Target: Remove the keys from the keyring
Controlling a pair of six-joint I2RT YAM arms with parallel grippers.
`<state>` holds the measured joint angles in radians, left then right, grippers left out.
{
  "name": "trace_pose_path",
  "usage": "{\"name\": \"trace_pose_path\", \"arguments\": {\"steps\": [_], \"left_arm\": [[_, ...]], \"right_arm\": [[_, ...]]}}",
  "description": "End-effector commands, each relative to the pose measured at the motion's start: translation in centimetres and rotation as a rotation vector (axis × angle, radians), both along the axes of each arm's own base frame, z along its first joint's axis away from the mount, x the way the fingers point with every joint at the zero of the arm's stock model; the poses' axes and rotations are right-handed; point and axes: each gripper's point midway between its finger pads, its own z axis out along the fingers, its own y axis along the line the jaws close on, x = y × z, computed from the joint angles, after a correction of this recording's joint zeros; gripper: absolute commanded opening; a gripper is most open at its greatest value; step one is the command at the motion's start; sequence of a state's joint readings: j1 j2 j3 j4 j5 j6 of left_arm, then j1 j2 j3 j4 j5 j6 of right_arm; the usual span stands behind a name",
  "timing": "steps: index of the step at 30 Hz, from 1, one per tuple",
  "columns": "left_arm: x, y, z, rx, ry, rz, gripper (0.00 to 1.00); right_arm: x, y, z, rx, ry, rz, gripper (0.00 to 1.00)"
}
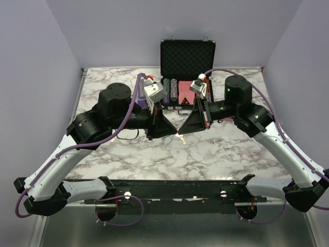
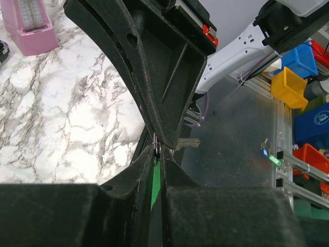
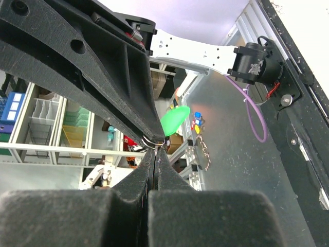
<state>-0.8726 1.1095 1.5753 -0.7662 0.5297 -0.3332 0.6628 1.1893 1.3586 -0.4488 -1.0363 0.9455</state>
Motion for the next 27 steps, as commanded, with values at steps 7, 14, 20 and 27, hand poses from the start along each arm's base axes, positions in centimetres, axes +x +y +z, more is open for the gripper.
{"name": "trace_pose_path", "arguments": {"steps": [7,14,20,27], "left_arm": [[-1.5,-0.2,1.2,-0.031,0.032,-0.068,0.03],[-3.1,-0.4,1.9,-0.077,0.116,-0.126,0.01],[-3.9,-0.9,1.9,-0.103,0.216,-0.152,0.0],[-4.1,-1.5,1.8,-0.123,0.332,-0.15,0.0]], "right_arm": [[-2.8,-1.2,3.5,0.138,-0.126,0.106,0.01],[-3.7,-1.6,4.6,0.194,-0.184,0.143,0.01],[-4.1,-1.9,5.5,0.225,-0.239,0.163,0.01],[-3.9,-1.9,5.7,0.232,-0.266,0.149,0.01]]}}
